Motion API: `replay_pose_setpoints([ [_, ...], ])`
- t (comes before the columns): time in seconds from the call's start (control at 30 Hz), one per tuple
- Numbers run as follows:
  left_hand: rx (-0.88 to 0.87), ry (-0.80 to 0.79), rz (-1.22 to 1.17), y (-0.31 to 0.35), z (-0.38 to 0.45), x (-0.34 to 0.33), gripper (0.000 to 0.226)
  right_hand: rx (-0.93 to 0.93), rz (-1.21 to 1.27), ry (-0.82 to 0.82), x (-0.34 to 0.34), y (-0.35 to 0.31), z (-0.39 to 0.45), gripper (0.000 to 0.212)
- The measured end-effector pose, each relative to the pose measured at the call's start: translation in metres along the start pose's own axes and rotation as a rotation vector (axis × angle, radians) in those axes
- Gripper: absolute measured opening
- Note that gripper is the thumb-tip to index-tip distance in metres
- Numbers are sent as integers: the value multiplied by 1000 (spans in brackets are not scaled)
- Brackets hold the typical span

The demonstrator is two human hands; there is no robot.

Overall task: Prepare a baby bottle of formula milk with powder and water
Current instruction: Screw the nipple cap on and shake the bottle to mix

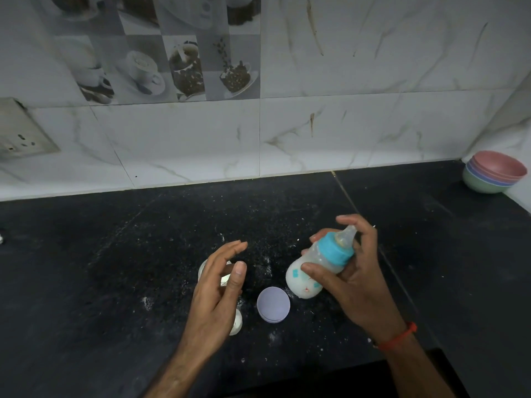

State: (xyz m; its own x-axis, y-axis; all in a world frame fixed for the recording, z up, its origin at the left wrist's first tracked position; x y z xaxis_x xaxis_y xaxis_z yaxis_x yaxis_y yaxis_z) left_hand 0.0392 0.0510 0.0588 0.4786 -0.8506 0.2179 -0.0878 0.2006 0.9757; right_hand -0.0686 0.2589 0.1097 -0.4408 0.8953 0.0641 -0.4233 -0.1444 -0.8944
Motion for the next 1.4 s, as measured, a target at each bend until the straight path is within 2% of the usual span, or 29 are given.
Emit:
replay_pose_setpoints([
  [0.07, -2, -5, 7, -2, -1, 0, 46, -16, 13, 17, 3, -3, 1, 87],
  [0.17, -2, -14, 4, -3, -1, -2, 47, -14, -153, -47, 2, -4, 0, 94],
  [0.23, -9, -19, 2, -3, -1, -3, 49, -3, -255, -62, 2, -5, 1, 89],
  [0.37, -13, -19, 5, -3, 1, -3, 52, 38, -247, -15, 5, -13, 2, 77],
  [0.43, -9, -15, 2, -4, 1, -1, 53, 26, -64, 110, 7, -16, 1, 72],
  [0.57, 5, -13, -7, -5, 0, 2, 52, -290, 598, 501, 10, 5, -9, 67],
  [0.63, 9, -16, -9, -6, 0, 2, 49, -384, 846, 666, 12, 19, -14, 53],
  [0.7, 11, -16, -9, -6, 0, 3, 48, -435, 999, 767, 14, 32, -19, 51],
  [0.77, 15, -19, -11, -6, 1, 2, 49, -399, 967, 775, 12, 32, -21, 57],
  [0.83, 16, -19, -8, -6, 2, 0, 49, -310, 723, 705, 11, 25, -20, 59],
  [0.87, 14, -18, -5, -6, 2, 0, 49, -263, 560, 609, 9, 19, -17, 63],
  [0.93, 16, -17, 3, -6, 3, -2, 48, -136, 217, 314, 2, 8, -10, 71],
  [1.03, -5, -9, 45, -3, 5, -3, 47, 18, -332, -164, -15, 3, -7, 71],
  [1.1, -27, 1, 72, 1, 6, -3, 41, 24, -378, -237, -21, 0, -5, 69],
  [1.17, -25, -1, 76, 3, 7, -3, 34, 26, -125, -86, -17, -9, 0, 70],
  [1.23, -19, 5, 74, 3, 6, -2, 38, -33, 250, 237, 0, -10, 1, 66],
  [1.3, -12, 16, 66, 3, 5, -1, 38, -134, 566, 532, 14, -5, -2, 53],
  [1.33, -9, 22, 57, 3, 4, 0, 38, -183, 688, 619, 20, 0, -2, 46],
  [1.4, -2, 31, 39, 2, 2, 0, 37, -255, 900, 758, 28, 11, -2, 48],
])
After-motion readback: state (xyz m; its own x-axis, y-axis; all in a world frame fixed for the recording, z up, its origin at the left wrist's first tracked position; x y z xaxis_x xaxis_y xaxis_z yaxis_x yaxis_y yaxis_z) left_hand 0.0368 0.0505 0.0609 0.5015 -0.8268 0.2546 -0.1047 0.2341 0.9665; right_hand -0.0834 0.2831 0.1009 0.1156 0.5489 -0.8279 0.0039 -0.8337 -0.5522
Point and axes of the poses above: each hand's wrist, its own z-axis towards the middle knuckle, its own x-axis out of the back of the hand, y = z × x, the point moved 5 cm from there along z, towards the middle knuckle, and after that the axes turned 7 degrees about x, right-handed, at the moved point
